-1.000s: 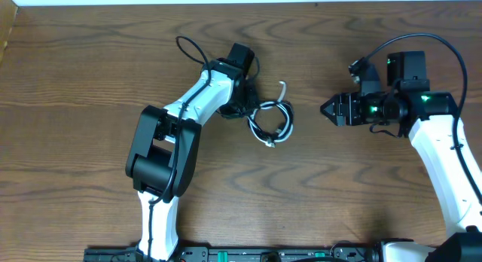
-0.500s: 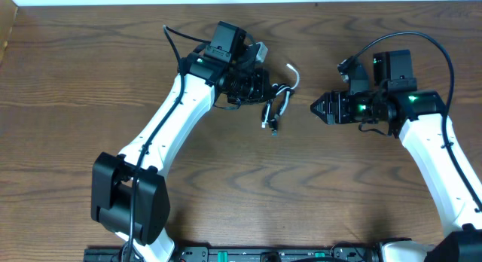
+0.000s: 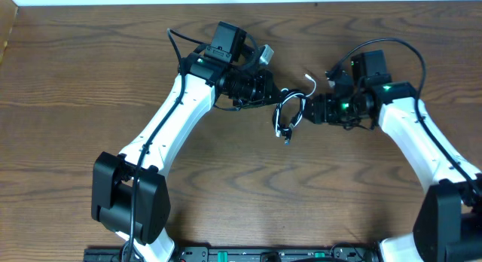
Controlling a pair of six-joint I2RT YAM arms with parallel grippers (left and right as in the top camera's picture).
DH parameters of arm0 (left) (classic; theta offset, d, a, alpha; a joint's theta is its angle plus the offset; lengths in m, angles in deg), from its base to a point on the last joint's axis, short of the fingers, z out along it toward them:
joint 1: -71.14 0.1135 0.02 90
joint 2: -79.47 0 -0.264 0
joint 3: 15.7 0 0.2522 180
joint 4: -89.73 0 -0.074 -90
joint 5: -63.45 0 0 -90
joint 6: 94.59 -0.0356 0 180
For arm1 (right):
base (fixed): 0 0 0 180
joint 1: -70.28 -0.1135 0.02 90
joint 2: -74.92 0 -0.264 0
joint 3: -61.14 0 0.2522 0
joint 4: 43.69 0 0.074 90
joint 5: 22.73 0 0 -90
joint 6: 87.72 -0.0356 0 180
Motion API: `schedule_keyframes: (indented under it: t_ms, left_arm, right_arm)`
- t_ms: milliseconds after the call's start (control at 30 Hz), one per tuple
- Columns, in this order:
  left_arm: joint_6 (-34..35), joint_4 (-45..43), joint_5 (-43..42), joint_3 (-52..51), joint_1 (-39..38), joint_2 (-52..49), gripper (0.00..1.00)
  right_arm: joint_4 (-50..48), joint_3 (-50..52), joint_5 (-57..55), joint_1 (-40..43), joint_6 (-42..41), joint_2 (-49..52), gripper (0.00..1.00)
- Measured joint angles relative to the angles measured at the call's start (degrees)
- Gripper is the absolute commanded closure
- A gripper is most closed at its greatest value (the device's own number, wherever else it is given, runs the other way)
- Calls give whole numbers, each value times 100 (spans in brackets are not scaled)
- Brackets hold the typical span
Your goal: Untangle cables
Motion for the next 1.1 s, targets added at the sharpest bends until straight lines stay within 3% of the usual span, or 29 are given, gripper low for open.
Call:
schedule_keyframes:
  t_ms: [200, 367, 500, 800, 1033, 1100]
  left_arm:
    - [284, 0, -105, 0, 0, 0, 92]
    - [426, -9, -372, 0, 0, 2, 93]
    - [490, -7, -605, 0, 0, -7, 93]
    - [422, 4, -929, 0, 393, -7, 93]
    - [275, 354, 22, -2, 682, -7, 92]
    - [271, 354, 435, -17, 533, -7, 73]
  right_arm:
    - [-603, -4, -96, -264, -518, 350, 41]
    - [-1104, -7, -260, -356, -1023, 715, 70]
    - [-1158, -20, -400, -358, -1200, 890, 99]
    - [-317, -24, -1185, -37, -1014, 986, 99]
    - [-280, -24, -887, 177, -518, 988, 96]
    - [-280, -24, -785, 151, -450, 986, 81]
